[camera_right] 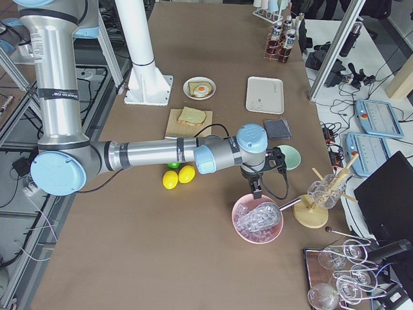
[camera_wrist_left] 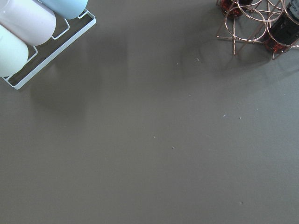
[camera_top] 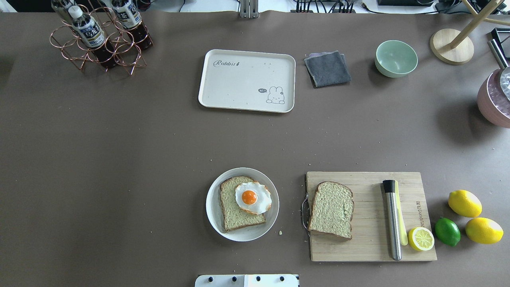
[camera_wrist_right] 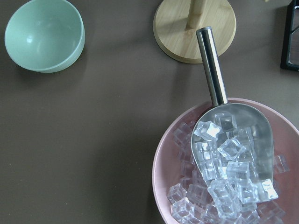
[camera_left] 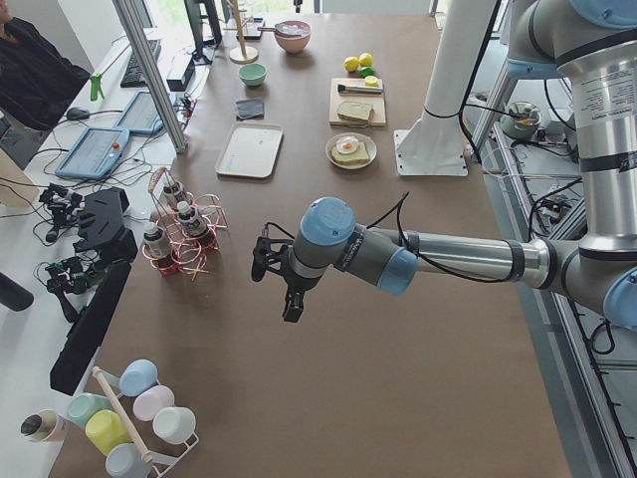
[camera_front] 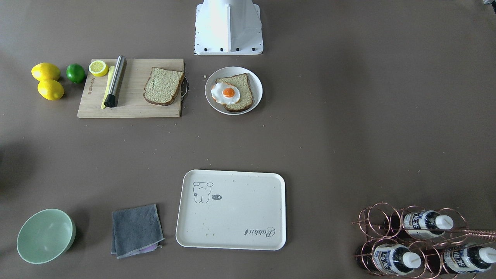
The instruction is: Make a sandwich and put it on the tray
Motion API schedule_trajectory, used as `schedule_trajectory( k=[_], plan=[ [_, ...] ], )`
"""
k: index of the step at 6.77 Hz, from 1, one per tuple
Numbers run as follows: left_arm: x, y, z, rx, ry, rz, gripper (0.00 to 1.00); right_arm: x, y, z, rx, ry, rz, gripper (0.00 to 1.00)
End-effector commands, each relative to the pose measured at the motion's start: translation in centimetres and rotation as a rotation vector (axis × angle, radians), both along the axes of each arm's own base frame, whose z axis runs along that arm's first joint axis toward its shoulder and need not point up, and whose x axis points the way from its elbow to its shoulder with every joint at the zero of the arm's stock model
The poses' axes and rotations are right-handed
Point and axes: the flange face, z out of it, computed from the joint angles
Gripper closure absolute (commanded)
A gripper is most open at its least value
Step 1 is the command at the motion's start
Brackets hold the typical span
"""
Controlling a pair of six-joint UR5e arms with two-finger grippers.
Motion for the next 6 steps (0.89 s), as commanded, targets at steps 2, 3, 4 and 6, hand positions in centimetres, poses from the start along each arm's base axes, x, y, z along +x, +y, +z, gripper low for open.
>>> schedule_trajectory(
  k=[2,3,4,6],
  plan=[
    [0.2,-0.1,0.4,-0.001,0.004,0.010,0.01,1.5,3.2,2.4,-0.034,0.002,0.020,0.00],
    [0.3,-0.1,0.2,0.005,0.004,0.012,0.01,1.5,3.3,1.1,-0.017,-0.001,0.025,0.00],
    [0.3,-0.2,0.6,0.007,0.005,0.011,0.01,1.5,3.1,0.8,-0.014,-0.002,0.024,0.00],
    [1.8,-0.4,0.9,-0.003,0.007,0.041,0.01,1.8,3.4,0.6,-0.014,-0.005,0.030,0.00]
  ],
)
